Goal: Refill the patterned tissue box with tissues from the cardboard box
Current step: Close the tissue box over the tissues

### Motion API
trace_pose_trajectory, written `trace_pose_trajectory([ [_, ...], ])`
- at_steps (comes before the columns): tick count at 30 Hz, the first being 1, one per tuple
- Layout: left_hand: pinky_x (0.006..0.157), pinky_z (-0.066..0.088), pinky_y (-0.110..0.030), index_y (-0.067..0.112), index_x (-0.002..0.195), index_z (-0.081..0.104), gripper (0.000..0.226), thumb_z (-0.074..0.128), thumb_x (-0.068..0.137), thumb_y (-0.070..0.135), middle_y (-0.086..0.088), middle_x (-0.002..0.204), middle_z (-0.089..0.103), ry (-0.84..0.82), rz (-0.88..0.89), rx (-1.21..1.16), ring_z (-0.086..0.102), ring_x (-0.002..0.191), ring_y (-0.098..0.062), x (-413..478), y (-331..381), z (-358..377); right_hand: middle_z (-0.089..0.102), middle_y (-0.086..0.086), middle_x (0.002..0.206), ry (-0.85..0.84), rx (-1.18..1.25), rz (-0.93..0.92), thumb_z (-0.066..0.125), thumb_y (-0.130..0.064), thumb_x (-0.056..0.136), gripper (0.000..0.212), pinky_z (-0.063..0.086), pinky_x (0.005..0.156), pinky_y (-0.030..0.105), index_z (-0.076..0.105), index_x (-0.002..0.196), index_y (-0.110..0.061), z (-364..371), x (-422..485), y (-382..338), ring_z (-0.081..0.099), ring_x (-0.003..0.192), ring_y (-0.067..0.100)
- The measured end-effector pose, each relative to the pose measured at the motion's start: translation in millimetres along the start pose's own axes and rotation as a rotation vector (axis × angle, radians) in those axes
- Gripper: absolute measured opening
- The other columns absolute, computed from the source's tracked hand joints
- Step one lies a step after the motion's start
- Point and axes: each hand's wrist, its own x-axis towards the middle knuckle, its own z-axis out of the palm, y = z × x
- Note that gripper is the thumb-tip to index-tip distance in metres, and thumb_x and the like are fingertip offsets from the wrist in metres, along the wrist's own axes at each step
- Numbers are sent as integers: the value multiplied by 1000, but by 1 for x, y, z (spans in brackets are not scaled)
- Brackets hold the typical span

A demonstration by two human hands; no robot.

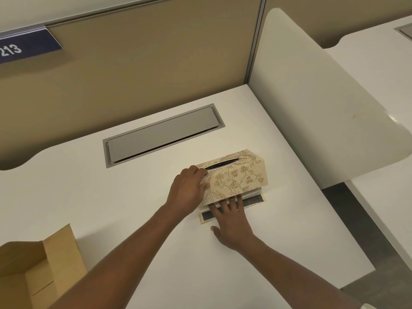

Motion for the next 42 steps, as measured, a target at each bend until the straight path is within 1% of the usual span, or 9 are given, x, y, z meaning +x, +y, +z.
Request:
trace_pose_trajectory([
  [7, 89, 51, -39, 19, 130, 60, 34, 58, 98, 29, -2, 126, 62, -14, -20, -19, 56, 109, -23, 0, 0, 0, 39, 17, 154, 59, 40, 43, 62, -47, 83, 75, 16, 119, 62, 41, 149, -18, -1, -14, -1, 29, 144, 42],
  [11, 90, 49, -37, 19, 131, 60, 34, 58, 98, 29, -2, 127, 61, -20, -18, -21, 55, 110, -23, 0, -1, 0, 51, 11, 144, 268, 266, 124, 58, -45, 91, 59, 40, 111, 44, 53, 139, -12, -4, -37, -5, 45, 136, 30],
  [13, 90, 48, -37, 19, 130, 60, 34, 58, 98, 29, -1, 128, 61, -20, -16, -20, 54, 111, -24, -1, -1, 1, 63, 0, 123, 314, 507, 262, 57, -49, 90, 48, 52, 93, 30, 59, 126, -17, -9, -45, -7, 59, 113, 17],
  [15, 90, 47, -37, 19, 130, 60, 34, 58, 98, 28, -2, 128, 61, -20, -19, -23, 54, 112, -24, -1, -1, 1, 70, -3, 105, 225, 957, 577, 54, -58, 87, 44, 58, 80, 30, 60, 112, -23, -17, -39, -9, 69, 96, 17],
  [17, 90, 46, -37, 18, 130, 60, 34, 59, 98, 28, -2, 128, 61, -18, -21, -33, 54, 112, -25, -1, 0, 1, 74, 11, 100, 63, 1517, 957, 57, -50, 94, 35, 61, 78, 38, 62, 107, -17, -23, -23, -6, 74, 91, 30],
  [20, 90, 47, -37, 18, 130, 61, 34, 60, 97, 27, -2, 128, 61, -17, -19, -43, 54, 113, -25, -3, 1, 1, 74, 23, 102, -66, 1908, 1095, 55, -30, 102, 28, 61, 80, 40, 61, 110, -4, -27, 0, 2, 74, 93, 35],
  [29, 88, 47, -38, 18, 127, 61, 33, 62, 95, 27, -1, 124, 60, -27, 9, -31, 51, 110, -24, -14, 2, 8, 75, 23, 104, -49, 2084, 1039, 60, -29, 100, 34, 57, 94, 42, 63, 119, -1, -11, 9, 13, 74, 101, 34],
  [34, 85, 48, -39, 17, 126, 61, 35, 65, 92, 26, -2, 122, 60, -16, 34, -2, 51, 106, -25, -22, 4, 16, 72, 25, 113, 4, 2200, 1046, 59, -14, 100, 27, 53, 100, 46, 60, 123, 0, -6, -3, 15, 71, 107, 37],
  [42, 78, 51, -41, 16, 121, 64, 42, 77, 82, 28, -3, 115, 60, -9, 84, 65, 55, 100, -27, -39, 9, 28, 72, 29, 106, 41, 2096, 1087, 52, 1, 98, 9, 58, 88, 43, 59, 103, 0, -1, -15, 27, 71, 102, 40],
])
